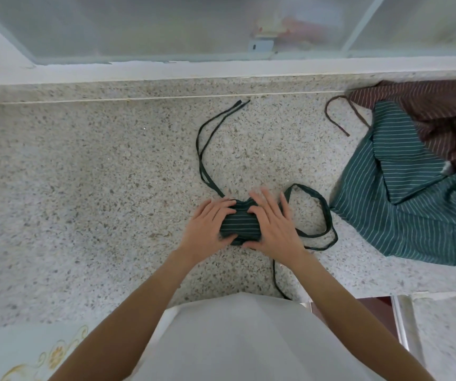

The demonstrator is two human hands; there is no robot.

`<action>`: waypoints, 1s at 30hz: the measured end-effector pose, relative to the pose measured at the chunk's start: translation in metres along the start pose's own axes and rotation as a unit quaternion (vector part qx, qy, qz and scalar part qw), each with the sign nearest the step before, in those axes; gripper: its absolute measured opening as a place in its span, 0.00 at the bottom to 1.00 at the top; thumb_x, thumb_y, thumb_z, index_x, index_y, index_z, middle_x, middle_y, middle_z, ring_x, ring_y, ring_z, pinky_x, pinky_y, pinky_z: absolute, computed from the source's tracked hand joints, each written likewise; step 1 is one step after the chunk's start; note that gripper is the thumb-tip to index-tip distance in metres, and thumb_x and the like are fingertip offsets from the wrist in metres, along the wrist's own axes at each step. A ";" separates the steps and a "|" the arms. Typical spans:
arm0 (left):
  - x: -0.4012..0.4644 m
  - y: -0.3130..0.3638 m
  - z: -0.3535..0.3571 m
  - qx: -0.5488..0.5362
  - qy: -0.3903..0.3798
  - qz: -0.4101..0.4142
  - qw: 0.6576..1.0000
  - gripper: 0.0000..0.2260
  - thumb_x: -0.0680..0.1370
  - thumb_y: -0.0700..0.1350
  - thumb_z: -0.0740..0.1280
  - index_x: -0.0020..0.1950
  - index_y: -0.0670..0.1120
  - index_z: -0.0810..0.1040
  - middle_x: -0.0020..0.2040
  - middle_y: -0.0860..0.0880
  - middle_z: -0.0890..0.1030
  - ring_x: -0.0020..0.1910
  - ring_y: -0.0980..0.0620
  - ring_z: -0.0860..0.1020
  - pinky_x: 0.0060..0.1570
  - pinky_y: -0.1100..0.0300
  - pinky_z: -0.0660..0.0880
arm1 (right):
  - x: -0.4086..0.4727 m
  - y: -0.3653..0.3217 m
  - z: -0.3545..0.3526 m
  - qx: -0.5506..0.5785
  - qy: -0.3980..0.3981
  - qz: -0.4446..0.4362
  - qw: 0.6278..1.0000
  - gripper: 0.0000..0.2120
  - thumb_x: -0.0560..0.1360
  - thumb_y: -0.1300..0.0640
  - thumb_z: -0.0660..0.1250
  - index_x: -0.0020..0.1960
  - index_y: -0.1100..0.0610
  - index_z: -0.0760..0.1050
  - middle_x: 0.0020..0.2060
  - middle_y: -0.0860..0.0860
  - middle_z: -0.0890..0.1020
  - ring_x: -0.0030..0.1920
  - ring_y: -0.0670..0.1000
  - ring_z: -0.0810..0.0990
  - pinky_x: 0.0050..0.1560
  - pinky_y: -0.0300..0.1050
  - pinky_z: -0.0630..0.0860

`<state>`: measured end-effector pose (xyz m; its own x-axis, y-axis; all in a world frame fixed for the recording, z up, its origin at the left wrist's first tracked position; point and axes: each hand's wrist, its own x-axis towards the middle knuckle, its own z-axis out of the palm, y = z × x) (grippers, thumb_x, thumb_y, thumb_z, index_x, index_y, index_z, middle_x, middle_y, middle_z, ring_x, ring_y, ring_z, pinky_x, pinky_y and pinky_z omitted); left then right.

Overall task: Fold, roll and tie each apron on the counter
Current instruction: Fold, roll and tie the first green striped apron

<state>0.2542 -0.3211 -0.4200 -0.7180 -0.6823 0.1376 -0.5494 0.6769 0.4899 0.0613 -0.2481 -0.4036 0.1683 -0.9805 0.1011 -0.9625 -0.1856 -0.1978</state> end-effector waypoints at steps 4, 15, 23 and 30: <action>0.002 -0.010 -0.002 -0.060 -0.130 -0.023 0.989 0.27 0.68 0.60 0.70 0.61 0.47 0.69 0.67 0.50 0.73 0.63 0.51 0.72 0.71 0.56 0.54 | 0.001 0.008 0.006 0.057 -0.056 -0.021 0.997 0.37 0.58 0.42 0.78 0.58 0.56 0.64 0.60 0.53 0.78 0.67 0.54 0.71 0.72 0.54 0.57; 0.041 0.010 -0.017 -0.357 -0.154 -0.296 0.873 0.23 0.72 0.48 0.73 0.62 0.51 0.67 0.51 0.49 0.80 0.48 0.53 0.80 0.48 0.59 0.77 | 0.007 -0.010 -0.019 0.397 0.020 0.330 0.856 0.31 0.67 0.54 0.76 0.64 0.52 0.64 0.51 0.45 0.75 0.48 0.42 0.75 0.49 0.35 0.73; 0.030 0.046 -0.037 -0.376 -0.006 -0.287 0.881 0.07 0.78 0.50 0.64 0.46 0.51 0.80 0.36 0.53 0.81 0.30 0.60 0.76 0.35 0.68 0.72 | 0.011 -0.004 -0.058 0.583 0.142 0.519 0.609 0.27 0.69 0.52 0.74 0.63 0.56 0.67 0.54 0.51 0.78 0.54 0.50 0.78 0.48 0.39 0.76; -0.003 0.035 -0.046 -0.100 -0.061 -0.184 0.976 0.10 0.80 0.51 0.60 0.50 0.49 0.80 0.36 0.55 0.83 0.23 0.57 0.77 0.27 0.59 0.76 | 0.002 -0.008 -0.074 0.611 0.135 0.523 0.579 0.27 0.67 0.49 0.76 0.62 0.54 0.70 0.51 0.48 0.79 0.51 0.47 0.79 0.47 0.41 0.75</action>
<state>0.2563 -0.3081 -0.3638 -0.5409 -0.8222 -0.1772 -0.6934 0.3166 0.6473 0.0541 -0.2439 -0.3300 -0.5696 -0.5827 -0.5797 0.3877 0.4314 -0.8146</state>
